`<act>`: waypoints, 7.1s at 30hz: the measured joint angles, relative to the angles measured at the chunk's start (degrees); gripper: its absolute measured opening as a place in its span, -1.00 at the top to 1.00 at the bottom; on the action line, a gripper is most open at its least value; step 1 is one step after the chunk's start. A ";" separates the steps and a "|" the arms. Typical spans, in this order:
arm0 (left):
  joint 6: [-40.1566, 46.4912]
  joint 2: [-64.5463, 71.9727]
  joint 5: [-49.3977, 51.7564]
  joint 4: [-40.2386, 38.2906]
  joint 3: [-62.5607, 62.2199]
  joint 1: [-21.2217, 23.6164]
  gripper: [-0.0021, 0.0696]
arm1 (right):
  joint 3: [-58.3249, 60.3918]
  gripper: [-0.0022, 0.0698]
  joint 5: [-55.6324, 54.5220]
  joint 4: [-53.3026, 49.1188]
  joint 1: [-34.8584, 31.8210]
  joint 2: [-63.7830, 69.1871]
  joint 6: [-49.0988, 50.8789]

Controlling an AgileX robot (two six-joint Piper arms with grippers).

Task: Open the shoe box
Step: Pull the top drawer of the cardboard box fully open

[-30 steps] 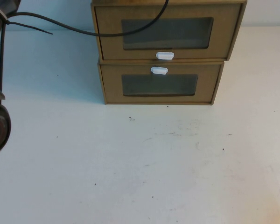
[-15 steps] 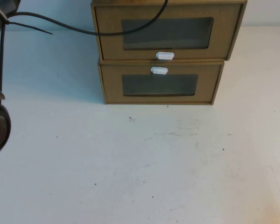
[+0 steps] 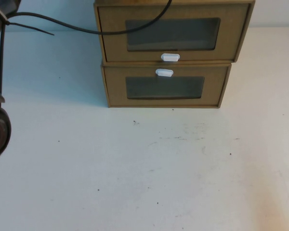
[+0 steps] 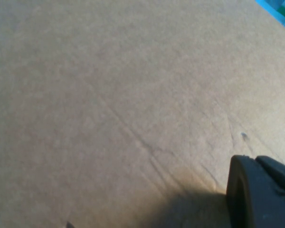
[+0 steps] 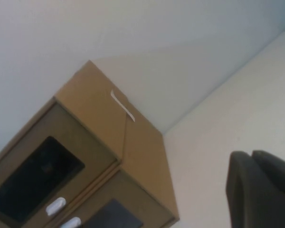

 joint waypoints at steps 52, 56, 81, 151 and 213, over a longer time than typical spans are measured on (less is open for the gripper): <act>-7.71 0.00 1.23 -0.23 0.00 0.00 0.95 | -61.26 0.98 33.53 -64.83 40.83 76.60 8.01; -9.45 0.00 1.23 -0.23 0.00 0.00 0.95 | -63.51 0.98 33.12 -88.96 46.24 82.91 19.86; -11.80 0.00 1.72 -0.23 0.00 0.00 0.95 | -70.59 0.07 30.37 -149.34 50.13 105.08 46.05; -11.70 0.00 2.18 -0.45 0.00 0.00 0.95 | -83.54 0.91 30.02 -151.19 45.30 113.60 43.62; -12.88 -0.10 4.60 -3.61 0.00 -0.17 0.95 | -57.31 0.91 55.97 -123.45 78.81 88.40 43.47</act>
